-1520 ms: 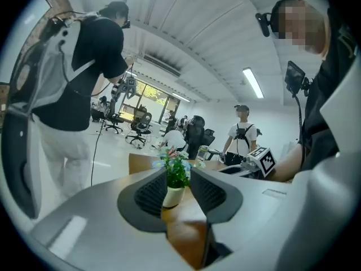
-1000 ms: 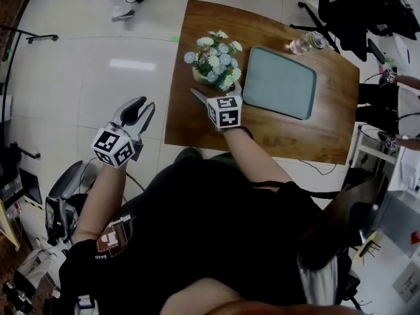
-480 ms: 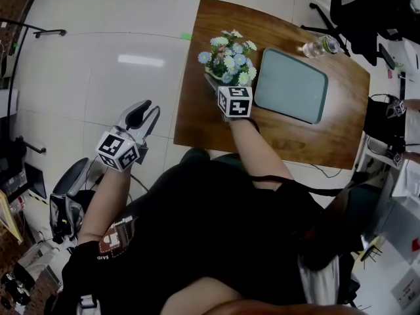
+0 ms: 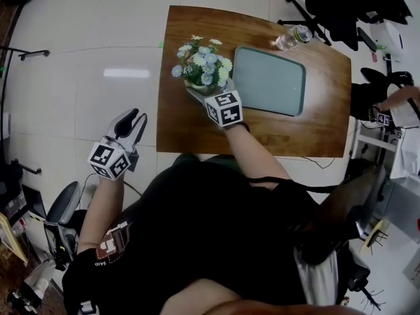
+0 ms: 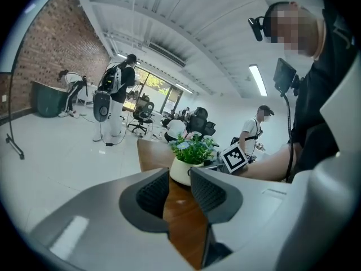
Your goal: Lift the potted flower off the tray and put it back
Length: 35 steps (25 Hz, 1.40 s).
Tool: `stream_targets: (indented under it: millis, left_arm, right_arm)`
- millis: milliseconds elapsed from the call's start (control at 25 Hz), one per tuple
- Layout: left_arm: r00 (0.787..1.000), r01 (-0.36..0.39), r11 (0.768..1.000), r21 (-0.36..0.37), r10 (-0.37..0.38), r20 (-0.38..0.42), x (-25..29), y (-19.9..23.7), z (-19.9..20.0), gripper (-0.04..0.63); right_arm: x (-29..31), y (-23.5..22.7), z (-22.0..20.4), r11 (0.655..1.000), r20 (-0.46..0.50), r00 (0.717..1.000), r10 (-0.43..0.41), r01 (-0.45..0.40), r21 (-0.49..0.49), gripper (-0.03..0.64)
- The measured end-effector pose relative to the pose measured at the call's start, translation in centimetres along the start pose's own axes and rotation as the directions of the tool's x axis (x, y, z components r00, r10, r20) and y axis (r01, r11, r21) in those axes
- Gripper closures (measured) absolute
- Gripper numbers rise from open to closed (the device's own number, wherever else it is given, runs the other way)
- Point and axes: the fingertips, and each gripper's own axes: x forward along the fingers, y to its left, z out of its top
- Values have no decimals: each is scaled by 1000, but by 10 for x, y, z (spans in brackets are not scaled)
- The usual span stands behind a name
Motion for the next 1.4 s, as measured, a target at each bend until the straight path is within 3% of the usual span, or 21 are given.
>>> stream_targets:
  millis: [120, 360, 640, 800, 960, 1080, 1160, 1320, 1400]
  left_arm:
    - [1000, 16, 1000, 14, -16, 4, 14, -14, 7, 486]
    - [999, 52, 997, 48, -53, 12, 46, -47, 23, 486]
    - [995, 100, 993, 67, -101, 7, 83, -97, 29, 486]
    - [993, 117, 990, 84, -117, -6, 100, -122, 30, 486]
    - [993, 118, 988, 96, -116, -24, 112, -144, 26, 486]
    - [992, 121, 987, 104, -117, -45, 120, -159, 19, 486]
    - [992, 121, 986, 112, -115, -55, 126, -168, 15, 486]
    - [992, 117, 986, 120, -110, -63, 139, -192, 10, 486]
    - [993, 112, 985, 128, -105, -58, 146, -207, 11, 486]
  right_arm:
    - [-16, -7, 0, 1000, 7, 1000, 21, -21, 1, 129]
    - [-68, -43, 32, 1000, 114, 994, 5, -6, 9, 129]
    - [-153, -166, 28, 977, 151, 967, -206, 195, 86, 129]
    - [-178, -229, 1, 946, 106, 941, -322, 314, 81, 129]
    - [-179, -267, -50, 918, 0, 923, -385, 383, 101, 127]
    - [-174, -276, -86, 897, -51, 918, -393, 395, 199, 133]
    - [-172, -277, -87, 893, -57, 920, -388, 391, 225, 133]
    - [-164, -269, -83, 925, -90, 945, -315, 327, 196, 126]
    - [-168, -262, -87, 944, -100, 963, -249, 264, 198, 79]
